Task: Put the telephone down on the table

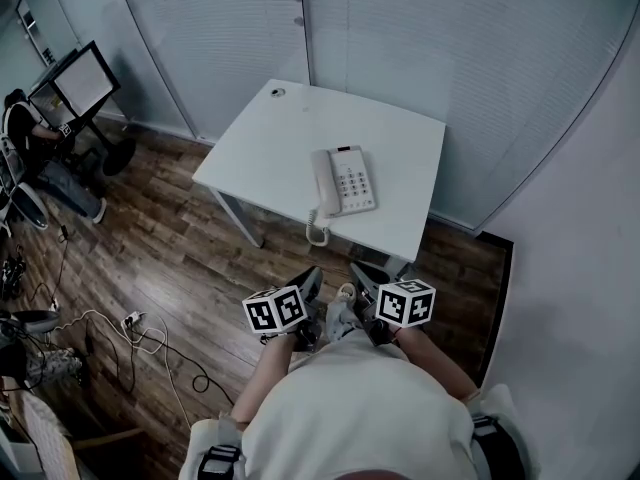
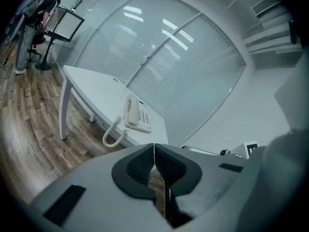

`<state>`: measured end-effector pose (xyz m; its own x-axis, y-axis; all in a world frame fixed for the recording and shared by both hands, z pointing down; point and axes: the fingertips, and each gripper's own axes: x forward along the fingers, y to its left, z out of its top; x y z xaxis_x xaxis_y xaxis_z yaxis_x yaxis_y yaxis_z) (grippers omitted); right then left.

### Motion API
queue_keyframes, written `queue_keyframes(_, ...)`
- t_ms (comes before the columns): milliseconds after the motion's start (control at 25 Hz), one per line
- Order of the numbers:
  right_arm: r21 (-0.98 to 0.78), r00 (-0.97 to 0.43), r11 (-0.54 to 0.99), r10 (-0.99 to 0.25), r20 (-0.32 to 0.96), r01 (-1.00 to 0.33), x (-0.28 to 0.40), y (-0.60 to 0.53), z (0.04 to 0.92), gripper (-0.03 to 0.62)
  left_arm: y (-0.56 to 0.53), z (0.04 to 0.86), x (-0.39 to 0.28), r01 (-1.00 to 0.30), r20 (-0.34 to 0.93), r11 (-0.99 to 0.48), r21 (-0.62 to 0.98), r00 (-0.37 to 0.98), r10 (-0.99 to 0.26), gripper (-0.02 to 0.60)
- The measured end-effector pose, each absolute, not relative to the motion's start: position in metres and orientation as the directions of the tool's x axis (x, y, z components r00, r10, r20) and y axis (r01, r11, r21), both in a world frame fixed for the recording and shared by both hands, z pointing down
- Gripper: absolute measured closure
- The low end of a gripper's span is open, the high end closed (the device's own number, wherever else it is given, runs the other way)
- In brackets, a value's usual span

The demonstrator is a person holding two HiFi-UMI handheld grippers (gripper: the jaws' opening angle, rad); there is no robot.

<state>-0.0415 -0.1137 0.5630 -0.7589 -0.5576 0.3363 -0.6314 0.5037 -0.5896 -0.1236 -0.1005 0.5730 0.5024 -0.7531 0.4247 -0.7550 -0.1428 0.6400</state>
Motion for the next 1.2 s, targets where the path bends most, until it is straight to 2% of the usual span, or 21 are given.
queue_keyframes(1200, -0.582, -0.74, 0.488, -0.578, 0.344, -0.651, -0.044, -0.122, 0.562, 0.572, -0.103, 0.582, -0.134, -0.747, 0.437, -0.13, 0.652, 0.511, -0.74, 0.557)
